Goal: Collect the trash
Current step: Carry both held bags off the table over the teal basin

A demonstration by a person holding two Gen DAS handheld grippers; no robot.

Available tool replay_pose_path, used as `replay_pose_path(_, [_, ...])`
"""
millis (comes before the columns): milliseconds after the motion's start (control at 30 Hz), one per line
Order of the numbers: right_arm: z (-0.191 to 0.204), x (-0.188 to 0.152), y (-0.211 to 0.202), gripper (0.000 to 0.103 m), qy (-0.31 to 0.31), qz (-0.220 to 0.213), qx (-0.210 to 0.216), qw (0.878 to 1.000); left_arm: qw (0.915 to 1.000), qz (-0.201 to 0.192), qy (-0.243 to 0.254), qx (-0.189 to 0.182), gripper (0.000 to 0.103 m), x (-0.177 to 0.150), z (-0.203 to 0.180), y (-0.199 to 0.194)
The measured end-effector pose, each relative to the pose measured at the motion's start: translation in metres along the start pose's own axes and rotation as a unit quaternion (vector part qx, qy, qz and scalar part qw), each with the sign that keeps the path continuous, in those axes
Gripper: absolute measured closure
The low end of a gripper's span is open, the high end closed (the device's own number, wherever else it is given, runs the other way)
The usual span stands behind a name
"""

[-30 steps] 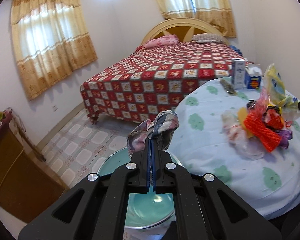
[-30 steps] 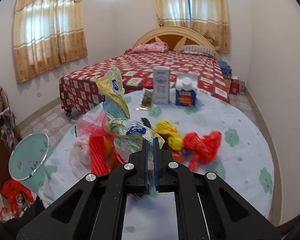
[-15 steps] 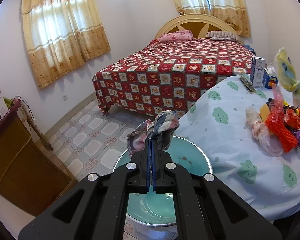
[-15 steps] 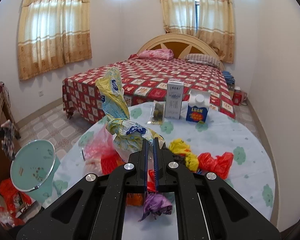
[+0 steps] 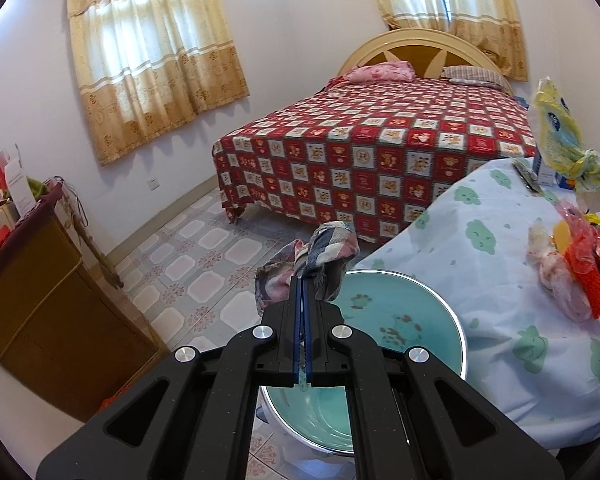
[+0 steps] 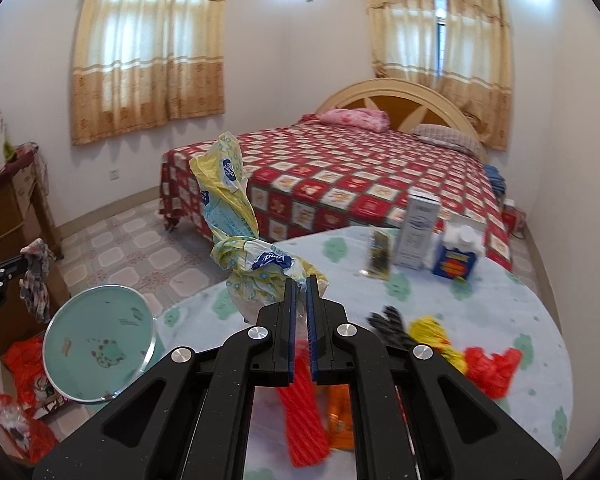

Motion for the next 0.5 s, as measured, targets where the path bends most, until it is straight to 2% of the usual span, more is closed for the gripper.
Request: replay_pose_path(500, [0.045, 0.006, 0.025, 0.097, -0.038, 0.014, 0.027, 0.999, 0.9999, 0.007, -0.012, 0.008, 0.102, -0.004, 0.017, 0.009])
Point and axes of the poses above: each gripper's, at about its wrist camera, not at the fingertips, and y roughly the way its jaws point, z to its left, x to its top, the point moved 6 cm from there along y, roughly the way its jaws point, and after that the axes turned 13 degrees about z, right-handed, at the moved point
